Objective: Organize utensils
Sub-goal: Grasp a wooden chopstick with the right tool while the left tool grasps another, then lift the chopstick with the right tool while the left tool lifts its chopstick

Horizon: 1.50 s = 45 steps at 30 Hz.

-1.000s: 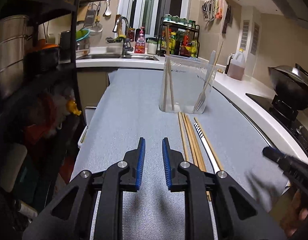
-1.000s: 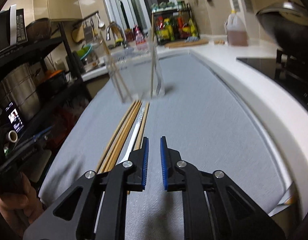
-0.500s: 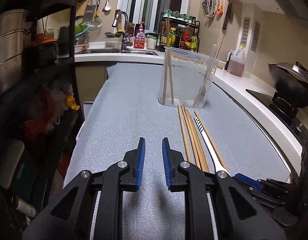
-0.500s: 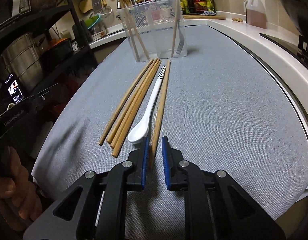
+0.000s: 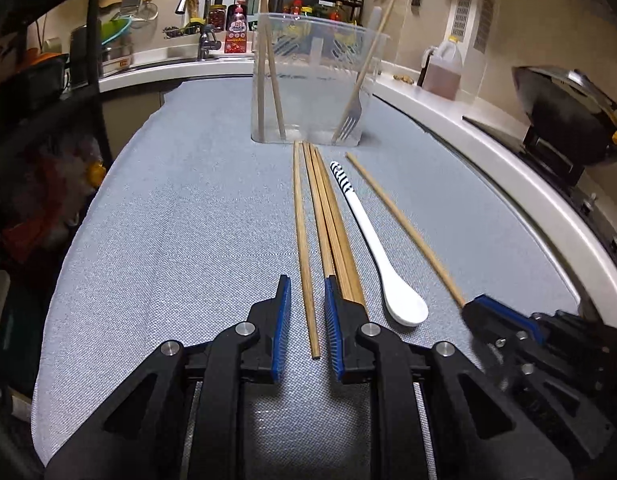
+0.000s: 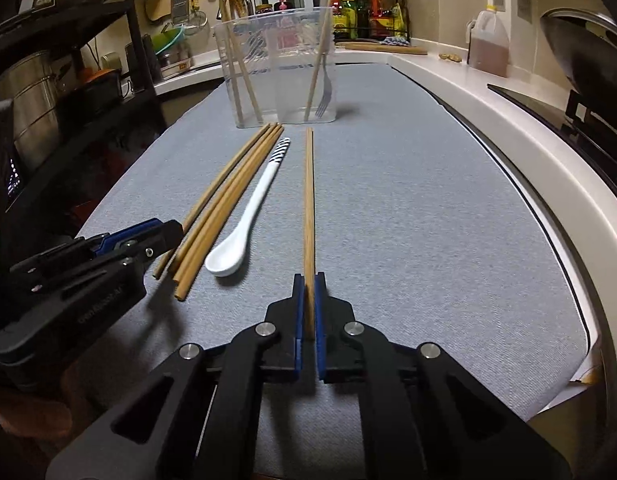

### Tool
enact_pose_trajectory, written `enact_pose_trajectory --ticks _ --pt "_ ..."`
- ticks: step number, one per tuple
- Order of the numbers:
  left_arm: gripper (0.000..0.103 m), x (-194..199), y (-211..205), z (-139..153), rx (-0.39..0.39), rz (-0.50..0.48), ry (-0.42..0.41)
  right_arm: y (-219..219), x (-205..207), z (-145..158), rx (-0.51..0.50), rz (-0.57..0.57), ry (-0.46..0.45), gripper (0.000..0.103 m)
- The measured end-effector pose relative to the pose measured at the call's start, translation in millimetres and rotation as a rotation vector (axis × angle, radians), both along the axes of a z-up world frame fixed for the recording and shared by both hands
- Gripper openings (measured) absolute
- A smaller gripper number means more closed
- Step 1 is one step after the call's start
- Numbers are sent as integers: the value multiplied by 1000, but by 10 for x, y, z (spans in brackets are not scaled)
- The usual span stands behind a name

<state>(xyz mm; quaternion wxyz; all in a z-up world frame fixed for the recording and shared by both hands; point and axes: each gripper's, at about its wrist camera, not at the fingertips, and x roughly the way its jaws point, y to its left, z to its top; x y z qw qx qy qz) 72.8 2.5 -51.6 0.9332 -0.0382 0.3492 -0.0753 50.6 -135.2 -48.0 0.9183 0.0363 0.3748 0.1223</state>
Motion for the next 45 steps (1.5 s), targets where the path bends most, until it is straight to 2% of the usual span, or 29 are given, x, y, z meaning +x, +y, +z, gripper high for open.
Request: enact_pose_trajectory --ticks 5,8,9,16,21,30,33,41,45 --pt "17 -25 -74 -9 66 3 0 -123 -30 -14 -5 -31 -19 5" --pt "6 -28 -82 -4 94 5 -6 -175 -17 -43 1 -43 -11 5" --pt "6 -32 -72 1 92 7 -5 -186 -20 -41 1 -46 -14 5" --pt "5 -176 50 25 103 28 -11 -200 -50 -39 -16 -64 -18 5" --pt "6 -182 101 5 88 33 -2 -197 -44 -40 -12 -60 -15 10" --pt "6 -138 65 -9 99 51 -33 -171 -11 -59 -16 -58 -36 10" --pt "6 -143 52 -13 113 47 -40 -183 -9 -66 -5 -55 -43 5" --pt "6 -273 100 31 130 59 -72 -289 -42 -30 8 -115 -71 5" --pt "6 -281 48 -19 138 46 -61 -282 -23 -83 7 -111 -49 7"
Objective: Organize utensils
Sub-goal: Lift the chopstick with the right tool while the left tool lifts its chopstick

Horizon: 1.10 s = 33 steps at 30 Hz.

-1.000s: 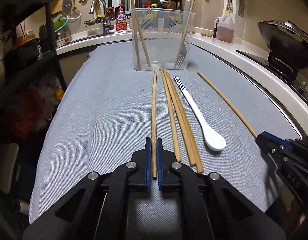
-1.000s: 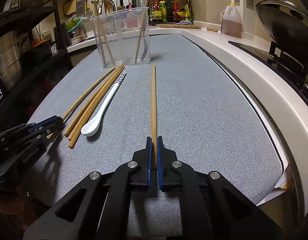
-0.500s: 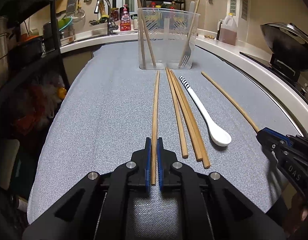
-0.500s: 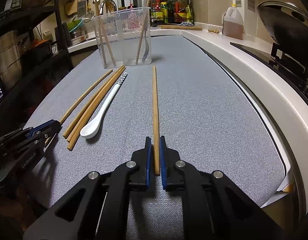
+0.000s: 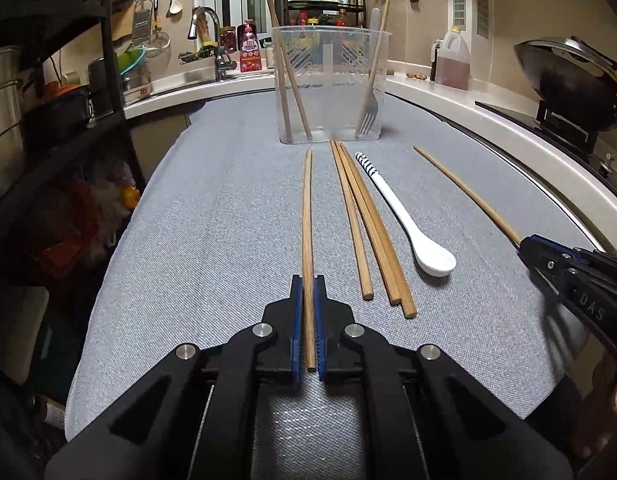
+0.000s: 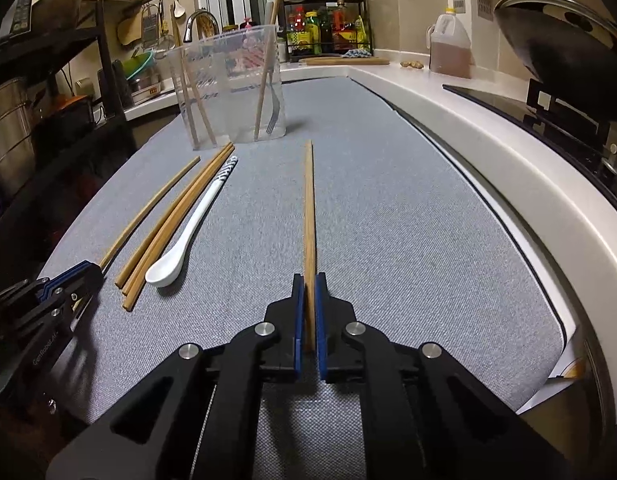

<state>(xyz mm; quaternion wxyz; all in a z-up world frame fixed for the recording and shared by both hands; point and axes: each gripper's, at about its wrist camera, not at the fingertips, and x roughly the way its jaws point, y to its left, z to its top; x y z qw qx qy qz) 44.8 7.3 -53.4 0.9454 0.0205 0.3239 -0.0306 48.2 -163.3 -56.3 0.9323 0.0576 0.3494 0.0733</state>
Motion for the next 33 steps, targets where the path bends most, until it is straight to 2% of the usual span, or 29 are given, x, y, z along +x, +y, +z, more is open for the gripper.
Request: enact_pose_trajectory --ticks 10,19,23,33 --pt "9 40 -20 -14 4 20 -19 -23 34 -3 6 2 -5 7" --pt "6 -35 1 21 22 45 -54 -47 22 -19 11 -8 -10 6" --pt "6 -9 -8 -29 11 37 -28 -51 25 -19 10 -7 -11 6" --pt "7 30 11 -28 -6 44 -42 -29 20 -24 -9 1 -24 7"
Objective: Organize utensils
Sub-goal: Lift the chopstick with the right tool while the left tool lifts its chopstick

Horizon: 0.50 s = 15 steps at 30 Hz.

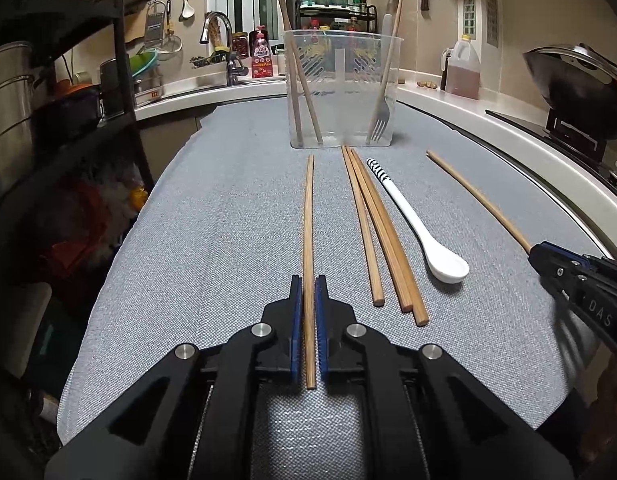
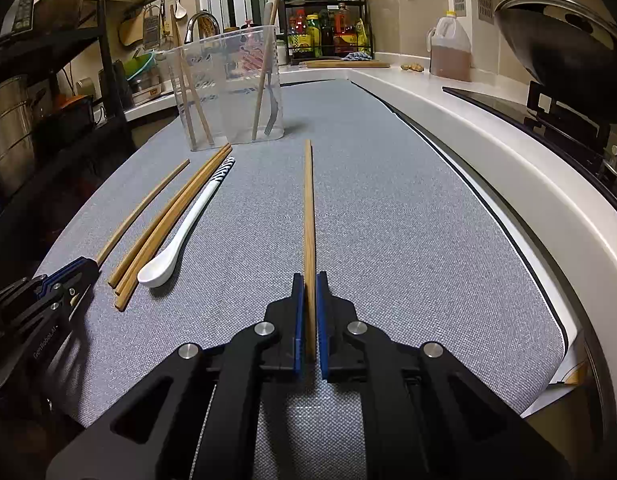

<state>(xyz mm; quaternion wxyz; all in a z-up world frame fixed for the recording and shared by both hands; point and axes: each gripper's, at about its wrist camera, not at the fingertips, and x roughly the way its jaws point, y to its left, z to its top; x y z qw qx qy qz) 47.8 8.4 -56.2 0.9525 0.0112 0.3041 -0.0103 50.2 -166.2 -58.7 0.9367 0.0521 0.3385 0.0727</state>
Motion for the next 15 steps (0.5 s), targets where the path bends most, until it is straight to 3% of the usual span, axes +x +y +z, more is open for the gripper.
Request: enact_pose_trajectory --ticks 8,15 --pt "6 -22 -15 13 6 6 -16 -21 -3 4 10 -1 2 5" --pt "6 -154 -49 170 15 -15 -82 -31 -91 211 8 2 -51 5"
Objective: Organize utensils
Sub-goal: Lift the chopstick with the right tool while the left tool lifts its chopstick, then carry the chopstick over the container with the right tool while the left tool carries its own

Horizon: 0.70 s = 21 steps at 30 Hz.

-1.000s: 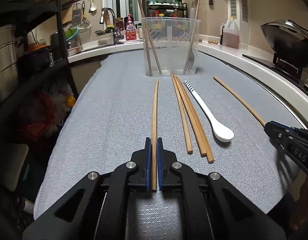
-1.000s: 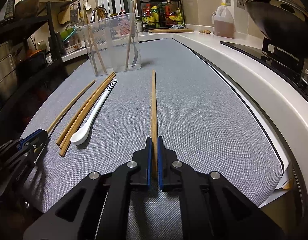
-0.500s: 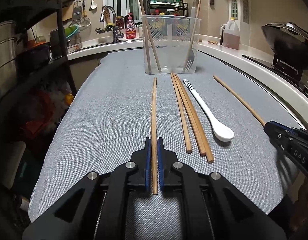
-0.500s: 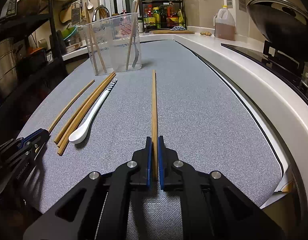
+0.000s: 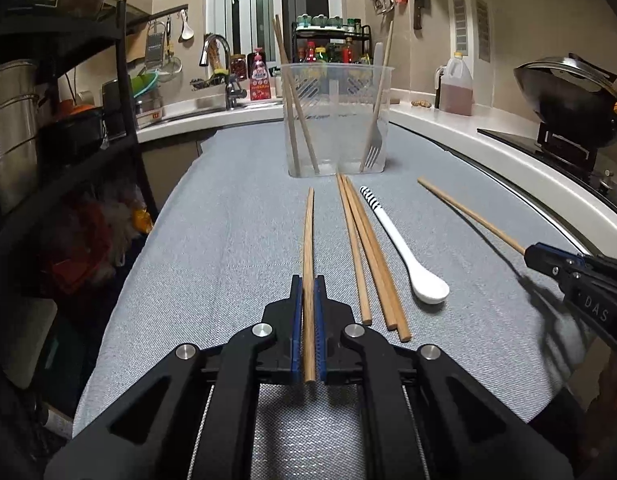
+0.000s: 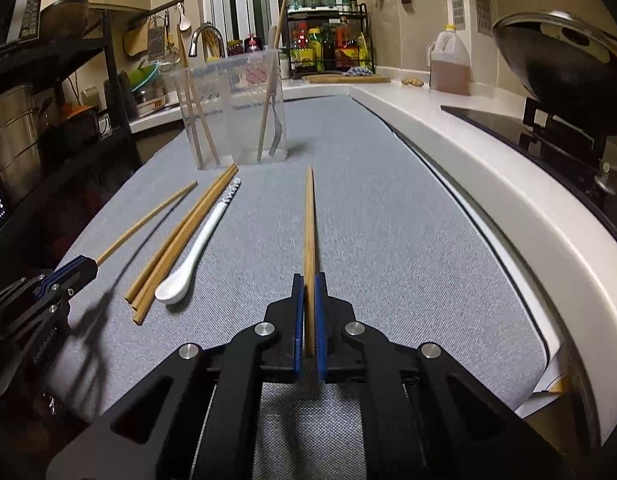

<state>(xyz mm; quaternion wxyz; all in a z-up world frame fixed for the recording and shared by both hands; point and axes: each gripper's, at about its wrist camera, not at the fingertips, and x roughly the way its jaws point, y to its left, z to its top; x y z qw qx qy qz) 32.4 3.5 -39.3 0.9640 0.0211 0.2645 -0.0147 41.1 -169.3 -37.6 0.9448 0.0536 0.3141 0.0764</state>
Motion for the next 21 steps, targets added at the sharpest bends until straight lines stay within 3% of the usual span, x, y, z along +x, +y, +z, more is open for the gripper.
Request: enact_pose_trajectory --ticks 21 --pt "6 -167 -99 424 -55 -36 -69 -100 -182 554 -6 1 -109 5"
